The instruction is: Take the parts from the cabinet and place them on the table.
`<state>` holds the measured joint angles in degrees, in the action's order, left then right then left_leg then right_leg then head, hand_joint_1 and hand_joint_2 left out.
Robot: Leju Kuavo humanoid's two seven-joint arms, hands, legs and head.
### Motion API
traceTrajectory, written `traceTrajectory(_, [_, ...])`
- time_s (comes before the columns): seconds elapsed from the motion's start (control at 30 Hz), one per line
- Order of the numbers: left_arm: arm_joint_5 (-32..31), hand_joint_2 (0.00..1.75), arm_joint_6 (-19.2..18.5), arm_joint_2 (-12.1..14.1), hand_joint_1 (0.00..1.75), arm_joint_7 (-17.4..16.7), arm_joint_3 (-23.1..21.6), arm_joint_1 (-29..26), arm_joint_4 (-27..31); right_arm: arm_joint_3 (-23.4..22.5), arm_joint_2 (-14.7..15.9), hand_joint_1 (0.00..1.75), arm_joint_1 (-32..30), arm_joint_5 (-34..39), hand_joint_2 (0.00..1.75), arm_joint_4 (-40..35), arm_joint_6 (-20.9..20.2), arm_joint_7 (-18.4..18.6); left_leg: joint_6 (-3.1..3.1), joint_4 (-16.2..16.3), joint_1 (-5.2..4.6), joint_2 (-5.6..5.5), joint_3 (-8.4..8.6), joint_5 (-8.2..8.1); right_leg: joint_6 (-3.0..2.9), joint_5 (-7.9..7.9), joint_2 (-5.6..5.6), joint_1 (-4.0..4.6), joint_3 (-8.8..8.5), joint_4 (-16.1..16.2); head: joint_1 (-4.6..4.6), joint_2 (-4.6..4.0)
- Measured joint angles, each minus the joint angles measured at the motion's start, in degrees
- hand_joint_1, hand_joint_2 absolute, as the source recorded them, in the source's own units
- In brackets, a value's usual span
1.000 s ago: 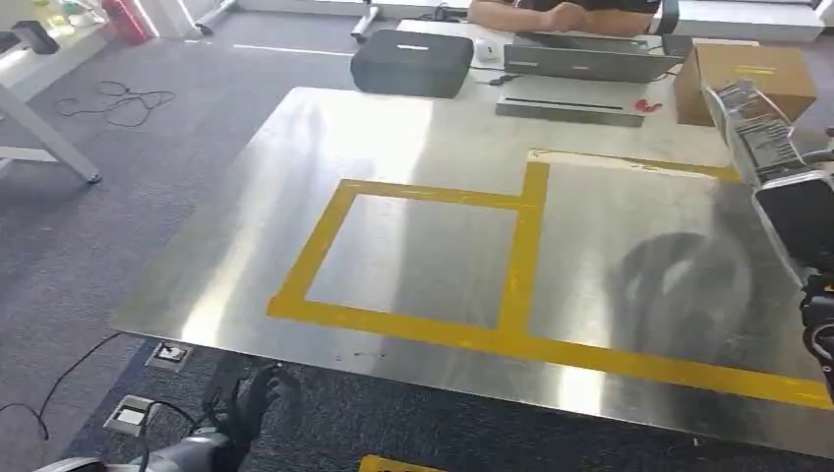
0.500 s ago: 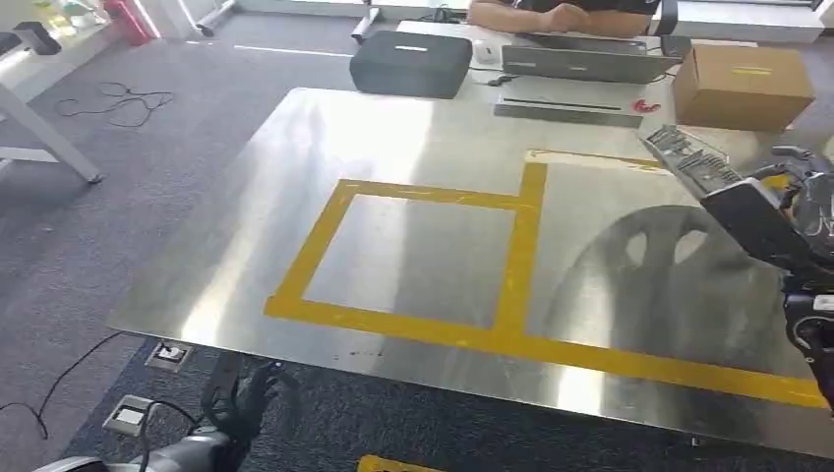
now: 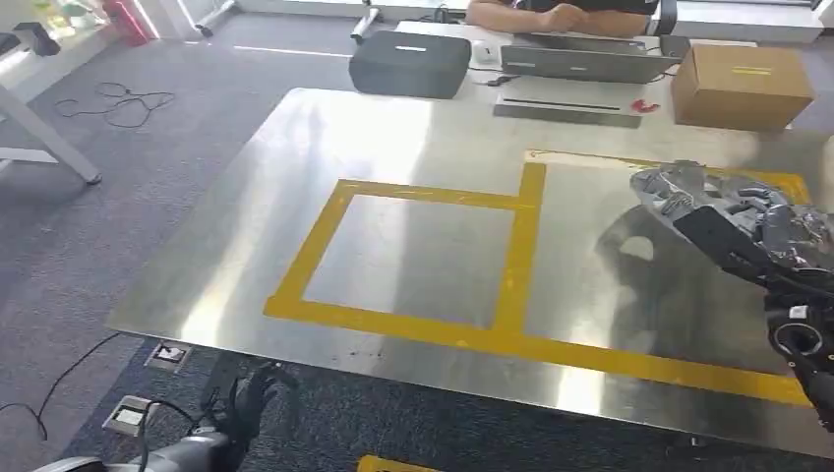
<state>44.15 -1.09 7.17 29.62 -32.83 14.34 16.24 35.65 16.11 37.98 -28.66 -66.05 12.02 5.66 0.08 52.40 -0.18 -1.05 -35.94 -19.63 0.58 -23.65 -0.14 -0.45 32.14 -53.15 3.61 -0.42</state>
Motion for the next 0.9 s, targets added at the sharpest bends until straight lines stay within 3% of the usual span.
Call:
traceTrajectory(0.57, [-0.4,0.00,0.1,0.1,0.00,0.0,0.0,-0.1,0.0,0.2,0.4,1.75,-0.6,0.1,1.75,3.4,-0.6,0.2,0.00,0.0,0.00,0.00,0.02,0.00,0.00,0.00,0.00,-0.01,-0.02,0.0,0.00,0.00])
traceTrajectory(0.6, [-0.3,1.75,0.1,0.1,0.00,0.0,0.0,-0.1,0.0,0.1,0.5,0.00,-0.9,0.1,0.00,3.0,-0.6,0.3,0.00,0.0,0.00,0.00,0.02,0.00,0.00,0.00,0.00,-0.01,-0.03,0.0,-0.02,0.00])
traceTrajectory(0.73, [-0.3,1.75,0.4,0.2,0.00,0.2,0.0,-0.2,0.0,-0.5,0.9,0.00,-2.3,0.9,0.00,1.0,-0.2,0.7,-0.02,0.0,0.00,0.00,0.03,-0.02,0.00,-0.01,0.02,-0.01,-0.02,0.0,-0.02,0.00])
traceTrajectory(0.77, [-0.3,0.00,0.6,0.2,0.00,0.3,0.0,-0.2,0.0,-0.6,0.9,0.00,-2.6,1.4,0.00,0.3,-0.1,0.5,-0.05,0.0,0.00,0.01,0.04,-0.04,0.00,-0.01,0.06,-0.01,-0.01,0.0,-0.02,0.00])
traceTrajectory(0.9, [-0.3,0.00,0.8,0.3,0.00,1.0,0.0,-0.3,0.0,-1.5,1.2,0.00,-4.4,4.9,0.00,-3.4,0.4,-0.7,-0.10,0.0,0.01,0.07,0.09,-0.08,-0.03,-0.07,0.11,0.00,-0.05,0.0,-0.02,0.00])
